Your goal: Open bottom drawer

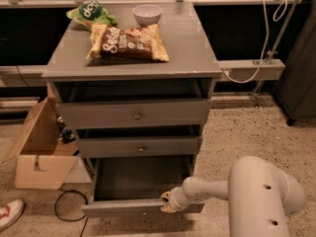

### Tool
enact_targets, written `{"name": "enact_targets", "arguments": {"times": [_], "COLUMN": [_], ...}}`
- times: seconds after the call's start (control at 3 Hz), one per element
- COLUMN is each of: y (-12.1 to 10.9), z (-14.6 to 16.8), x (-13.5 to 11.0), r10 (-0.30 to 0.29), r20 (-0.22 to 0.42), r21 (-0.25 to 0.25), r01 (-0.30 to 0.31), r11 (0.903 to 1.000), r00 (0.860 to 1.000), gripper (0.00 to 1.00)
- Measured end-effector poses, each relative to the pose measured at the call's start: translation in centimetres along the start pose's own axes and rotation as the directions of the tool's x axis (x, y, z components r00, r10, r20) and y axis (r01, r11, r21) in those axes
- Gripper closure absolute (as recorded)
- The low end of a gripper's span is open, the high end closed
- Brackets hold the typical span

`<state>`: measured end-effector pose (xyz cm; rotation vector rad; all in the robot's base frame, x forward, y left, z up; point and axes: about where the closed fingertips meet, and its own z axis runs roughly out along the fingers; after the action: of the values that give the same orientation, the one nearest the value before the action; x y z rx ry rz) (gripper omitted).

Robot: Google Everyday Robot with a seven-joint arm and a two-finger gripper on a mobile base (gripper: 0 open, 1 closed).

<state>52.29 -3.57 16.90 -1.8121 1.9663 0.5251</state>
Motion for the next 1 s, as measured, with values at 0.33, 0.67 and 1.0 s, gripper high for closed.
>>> {"name": "enact_targets", "arguments": {"times": [0.33, 0.67, 1.0], "y": [0.11, 0.32, 0.32], "z": [-0.09, -0.14, -0.14], "x": [-0.06, -0.07, -0.07], "r10": [0.004, 0.011, 0.011], "r20": [0.009, 0.023, 0.023], "r21": [-0.003, -0.008, -0.008], "r01": [-0.004, -0.01, -0.01], "r11": [1.0, 0.9999, 0.9999], "r00": [1.0, 1.0, 1.0], "gripper": [1.0, 1.0, 0.81]}}
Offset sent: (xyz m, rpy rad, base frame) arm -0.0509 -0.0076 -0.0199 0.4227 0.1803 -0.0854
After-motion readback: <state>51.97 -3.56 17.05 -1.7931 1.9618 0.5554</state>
